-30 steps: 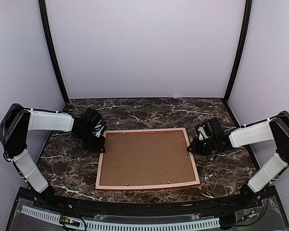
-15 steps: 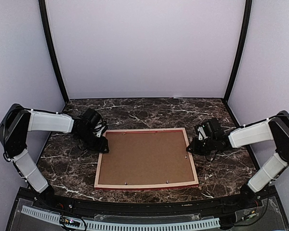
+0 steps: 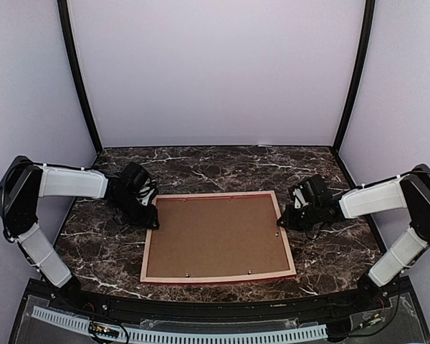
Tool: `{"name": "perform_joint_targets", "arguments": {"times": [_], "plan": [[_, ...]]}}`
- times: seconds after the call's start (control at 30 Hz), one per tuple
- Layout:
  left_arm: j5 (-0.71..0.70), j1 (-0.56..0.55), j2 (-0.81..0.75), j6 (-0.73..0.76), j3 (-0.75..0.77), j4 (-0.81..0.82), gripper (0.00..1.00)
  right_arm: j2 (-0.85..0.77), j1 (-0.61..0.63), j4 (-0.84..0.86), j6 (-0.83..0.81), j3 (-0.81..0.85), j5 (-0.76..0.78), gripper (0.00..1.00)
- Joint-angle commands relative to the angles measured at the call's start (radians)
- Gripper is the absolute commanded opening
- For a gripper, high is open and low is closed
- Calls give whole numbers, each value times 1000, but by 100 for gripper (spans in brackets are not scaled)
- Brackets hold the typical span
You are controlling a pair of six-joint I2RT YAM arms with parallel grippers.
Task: Put the photo into the frame
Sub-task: Hold the photo frame at the center of the board.
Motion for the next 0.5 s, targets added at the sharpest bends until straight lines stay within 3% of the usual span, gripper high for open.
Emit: {"name": "perform_joint_targets", "arguments": {"times": [0.0, 0.2, 0.47], "plan": [[0, -10, -50, -22, -22, -54, 39, 33, 26, -210, 5, -23, -50, 0], [-7, -10, -38, -51, -34, -53, 30, -3, 26, -260, 5, 13, -23, 8], [19, -10, -47, -119, -63, -12, 21, -61, 26, -313, 4, 60, -1, 29]]}}
